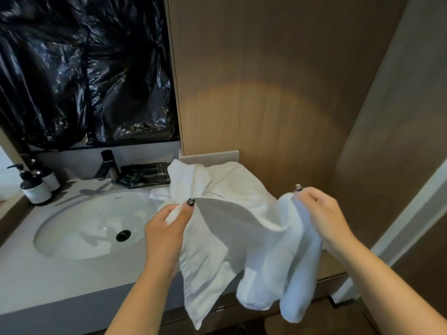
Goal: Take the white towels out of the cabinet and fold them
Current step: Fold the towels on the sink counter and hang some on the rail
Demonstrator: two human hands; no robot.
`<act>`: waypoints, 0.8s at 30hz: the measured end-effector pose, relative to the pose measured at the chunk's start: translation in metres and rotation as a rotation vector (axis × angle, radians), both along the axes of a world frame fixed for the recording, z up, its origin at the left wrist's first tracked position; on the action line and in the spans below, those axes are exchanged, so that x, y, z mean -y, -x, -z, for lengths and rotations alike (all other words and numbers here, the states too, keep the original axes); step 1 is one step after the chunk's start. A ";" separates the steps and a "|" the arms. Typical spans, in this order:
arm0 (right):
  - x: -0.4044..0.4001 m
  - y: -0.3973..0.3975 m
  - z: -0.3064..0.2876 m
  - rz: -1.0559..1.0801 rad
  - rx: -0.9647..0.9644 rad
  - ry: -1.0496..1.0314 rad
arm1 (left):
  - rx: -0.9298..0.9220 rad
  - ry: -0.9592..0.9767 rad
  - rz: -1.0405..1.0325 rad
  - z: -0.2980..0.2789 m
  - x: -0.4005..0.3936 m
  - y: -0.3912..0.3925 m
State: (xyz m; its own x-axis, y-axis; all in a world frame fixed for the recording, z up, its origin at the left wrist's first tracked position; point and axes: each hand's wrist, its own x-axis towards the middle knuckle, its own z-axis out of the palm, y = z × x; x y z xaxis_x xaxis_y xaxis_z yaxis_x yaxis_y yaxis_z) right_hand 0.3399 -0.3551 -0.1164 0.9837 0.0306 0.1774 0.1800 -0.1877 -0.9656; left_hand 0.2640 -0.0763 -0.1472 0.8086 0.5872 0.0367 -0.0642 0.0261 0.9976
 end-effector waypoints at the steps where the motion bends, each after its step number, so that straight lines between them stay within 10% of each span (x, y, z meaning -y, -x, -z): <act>1: -0.006 0.003 0.000 -0.063 0.031 0.057 | 0.026 0.031 0.029 -0.006 0.001 0.001; 9: -0.049 0.019 -0.008 -0.220 0.157 0.220 | 0.017 -0.282 0.067 -0.006 0.008 0.009; 17: -0.088 0.032 -0.013 -0.414 0.153 0.176 | -0.153 -0.479 0.631 0.003 0.045 0.024; 24: -0.071 0.025 0.000 -0.401 0.052 0.140 | -0.074 -0.283 0.265 0.003 0.025 0.023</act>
State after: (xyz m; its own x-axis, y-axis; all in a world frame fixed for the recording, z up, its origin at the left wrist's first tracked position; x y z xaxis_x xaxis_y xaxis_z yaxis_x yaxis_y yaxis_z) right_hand 0.3145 -0.2839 -0.1162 0.8789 0.4360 0.1937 0.3134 -0.2214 -0.9235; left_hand 0.2414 -0.1015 -0.1502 0.9372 0.3331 0.1032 -0.0196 -0.2451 0.9693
